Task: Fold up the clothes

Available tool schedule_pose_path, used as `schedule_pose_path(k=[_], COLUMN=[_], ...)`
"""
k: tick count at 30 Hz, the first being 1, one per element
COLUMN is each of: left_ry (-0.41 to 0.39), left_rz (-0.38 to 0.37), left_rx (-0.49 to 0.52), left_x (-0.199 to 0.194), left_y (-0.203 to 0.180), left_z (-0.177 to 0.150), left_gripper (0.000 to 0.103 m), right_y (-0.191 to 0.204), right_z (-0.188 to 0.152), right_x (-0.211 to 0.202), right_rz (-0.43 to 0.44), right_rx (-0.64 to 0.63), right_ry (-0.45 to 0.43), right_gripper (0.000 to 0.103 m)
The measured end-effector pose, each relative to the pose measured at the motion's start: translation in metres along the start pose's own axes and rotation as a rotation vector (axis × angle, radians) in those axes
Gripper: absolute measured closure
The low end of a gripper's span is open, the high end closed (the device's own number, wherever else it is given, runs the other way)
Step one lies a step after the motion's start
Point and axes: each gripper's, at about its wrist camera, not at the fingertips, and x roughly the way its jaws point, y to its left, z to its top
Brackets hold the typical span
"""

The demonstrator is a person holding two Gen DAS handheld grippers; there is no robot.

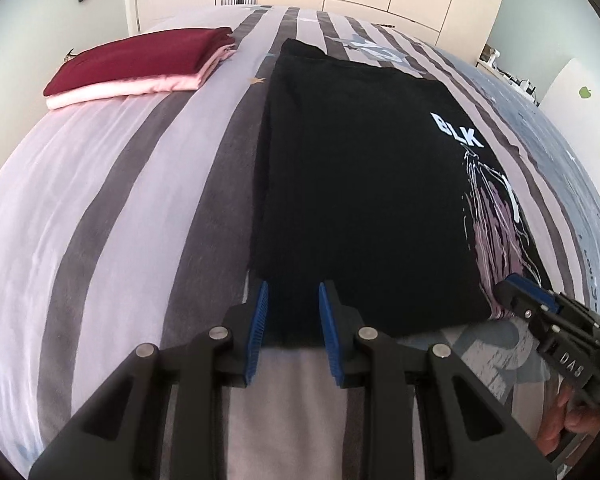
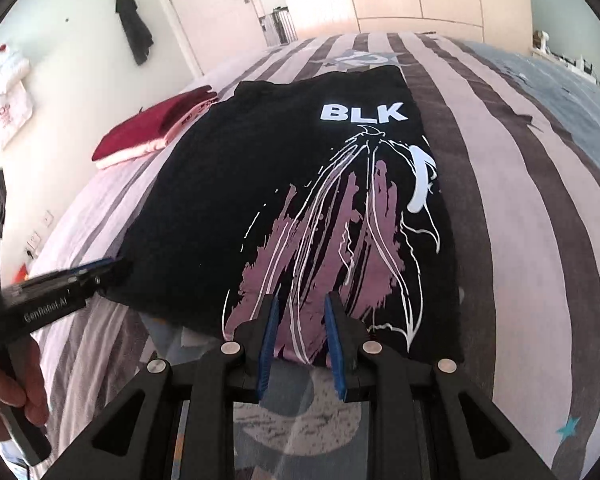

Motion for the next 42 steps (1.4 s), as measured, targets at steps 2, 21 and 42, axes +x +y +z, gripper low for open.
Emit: schedule_pose_path(k=[2,21,42], left_ry=[0.002,0.01,0.027], left_rz=[0.004,-0.135,-0.082], left_rx=[-0.003,-0.039,-0.093], left_x=[-0.006,0.007,0.011], left_y=[0.0,-0.051,0.008], left_z=[0.001,-0.011,-0.011], left_gripper=[0.08,0.079,0.079], right_y=[0.0,-0.01,-0.041], right_z=[0.002,-0.007,-0.011], right_x=[-0.003,-0.015,-0.023], right_rz=[-0.001,-0.053,-0.073], right_rx=[0.005,0.061,0.053], right_ry=[0.011,-0.013,-0.006], right_gripper=[0.082,0.081,0.081])
